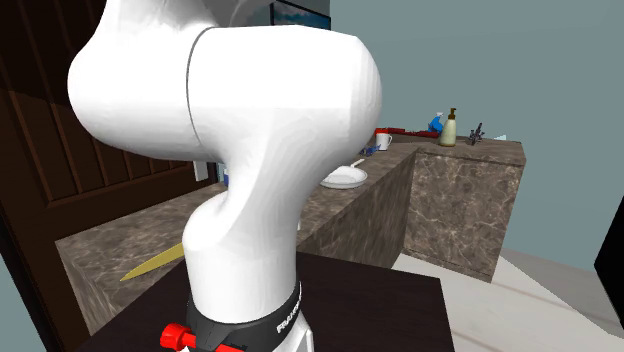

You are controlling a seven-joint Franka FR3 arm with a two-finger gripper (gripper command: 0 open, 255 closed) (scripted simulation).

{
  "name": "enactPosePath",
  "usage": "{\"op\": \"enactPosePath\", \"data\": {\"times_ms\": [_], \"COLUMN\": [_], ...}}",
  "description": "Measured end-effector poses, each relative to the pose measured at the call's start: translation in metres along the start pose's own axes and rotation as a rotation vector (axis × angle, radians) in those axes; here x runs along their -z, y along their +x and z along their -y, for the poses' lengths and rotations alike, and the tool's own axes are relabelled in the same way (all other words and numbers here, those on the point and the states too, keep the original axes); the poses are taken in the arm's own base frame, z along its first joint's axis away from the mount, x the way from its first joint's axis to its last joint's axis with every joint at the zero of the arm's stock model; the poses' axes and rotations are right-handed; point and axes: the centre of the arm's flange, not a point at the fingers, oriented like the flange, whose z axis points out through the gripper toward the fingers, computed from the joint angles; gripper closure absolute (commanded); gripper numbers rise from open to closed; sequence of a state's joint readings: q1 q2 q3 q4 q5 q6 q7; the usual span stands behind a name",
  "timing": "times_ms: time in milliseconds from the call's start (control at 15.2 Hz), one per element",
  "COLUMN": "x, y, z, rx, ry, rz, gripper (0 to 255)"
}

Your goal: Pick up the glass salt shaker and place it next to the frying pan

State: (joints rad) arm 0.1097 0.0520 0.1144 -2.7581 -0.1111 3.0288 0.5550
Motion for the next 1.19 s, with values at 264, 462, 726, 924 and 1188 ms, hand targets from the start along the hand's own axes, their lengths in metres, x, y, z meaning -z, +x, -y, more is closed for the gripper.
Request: {"op": "enactPosePath", "data": {"times_ms": [264,462,726,924,1188], "x": [-0.050,-0.070,-0.093,-0.104,-0.106], "y": [0.008,0.010,0.011,0.012,0.012], "z": [0.020,0.027,0.028,0.028,0.029], "rx": [-0.019,-0.023,-0.023,-0.023,-0.023], "ry": [0.022,0.028,0.029,0.029,0.029], "rz": [-0.033,-0.043,-0.045,-0.046,-0.046], "gripper": [0,0,0,0,0]}}
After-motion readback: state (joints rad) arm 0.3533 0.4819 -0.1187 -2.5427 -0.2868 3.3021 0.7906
